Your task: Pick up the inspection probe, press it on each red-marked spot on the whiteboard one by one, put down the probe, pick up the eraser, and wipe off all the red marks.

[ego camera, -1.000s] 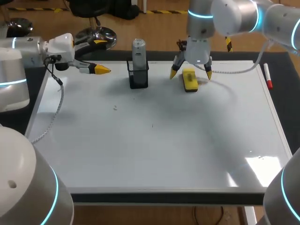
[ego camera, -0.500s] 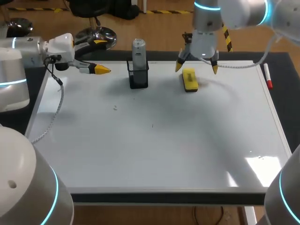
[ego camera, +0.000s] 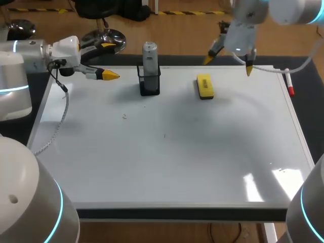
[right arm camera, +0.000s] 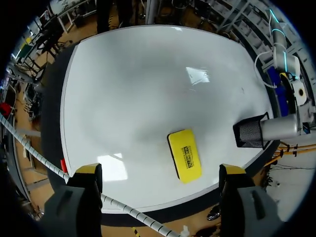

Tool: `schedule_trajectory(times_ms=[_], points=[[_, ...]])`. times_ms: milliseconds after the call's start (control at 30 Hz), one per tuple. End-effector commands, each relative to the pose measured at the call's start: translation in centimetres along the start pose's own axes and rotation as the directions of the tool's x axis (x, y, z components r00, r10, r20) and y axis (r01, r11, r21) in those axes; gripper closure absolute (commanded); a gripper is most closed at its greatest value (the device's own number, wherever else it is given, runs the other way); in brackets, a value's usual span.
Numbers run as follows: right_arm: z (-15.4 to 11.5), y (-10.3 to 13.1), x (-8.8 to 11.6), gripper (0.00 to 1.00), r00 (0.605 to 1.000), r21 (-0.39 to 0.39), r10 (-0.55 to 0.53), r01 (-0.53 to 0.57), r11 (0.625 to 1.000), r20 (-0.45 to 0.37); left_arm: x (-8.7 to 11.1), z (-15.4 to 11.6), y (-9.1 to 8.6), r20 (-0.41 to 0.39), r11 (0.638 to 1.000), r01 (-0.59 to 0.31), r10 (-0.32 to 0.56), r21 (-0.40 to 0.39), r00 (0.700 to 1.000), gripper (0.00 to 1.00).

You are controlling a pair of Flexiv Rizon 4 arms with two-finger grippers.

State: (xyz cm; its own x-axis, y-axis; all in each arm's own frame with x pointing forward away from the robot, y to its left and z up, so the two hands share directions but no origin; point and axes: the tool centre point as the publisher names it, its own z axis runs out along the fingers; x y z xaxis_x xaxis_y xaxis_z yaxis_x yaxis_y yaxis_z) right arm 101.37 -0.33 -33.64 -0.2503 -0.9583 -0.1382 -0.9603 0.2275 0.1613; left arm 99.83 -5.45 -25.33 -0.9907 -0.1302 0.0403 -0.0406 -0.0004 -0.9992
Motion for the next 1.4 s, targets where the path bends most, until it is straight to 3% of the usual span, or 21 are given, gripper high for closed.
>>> schedule_trajectory(times_ms=[33, 367, 667, 1400], points=[[-1.6, 1.8, 2.0, 0.0, 0.998, 0.065, 0.014, -0.017, 0.998, 0.054, 0.1, 0.0, 0.0, 0.002, 1.0, -0.001, 0.001, 0.0, 1.0, 0.0], [-2.2, 4.5, 4.3, 0.0, 0.983, 0.027, 0.095, -0.101, 0.995, 0.154, 0.1, 0.0, 0.0, 0.002, 1.0, -0.001, 0.001, 0.0, 1.0, 0.0], [-1.5, 6.9, 5.7, 0.0, 0.971, 0.002, 0.146, -0.149, 0.989, 0.188, 0.1, 0.0, 0.0, 0.002, 1.0, -0.001, 0.001, 0.0, 1.0, 0.0], [-1.6, 7.0, 6.0, 0.0, 0.974, -0.004, 0.113, -0.115, 0.993, 0.195, 0.1, 0.0, 0.0, 0.002, 1.0, -0.001, 0.001, 0.0, 1.0, 0.0]])
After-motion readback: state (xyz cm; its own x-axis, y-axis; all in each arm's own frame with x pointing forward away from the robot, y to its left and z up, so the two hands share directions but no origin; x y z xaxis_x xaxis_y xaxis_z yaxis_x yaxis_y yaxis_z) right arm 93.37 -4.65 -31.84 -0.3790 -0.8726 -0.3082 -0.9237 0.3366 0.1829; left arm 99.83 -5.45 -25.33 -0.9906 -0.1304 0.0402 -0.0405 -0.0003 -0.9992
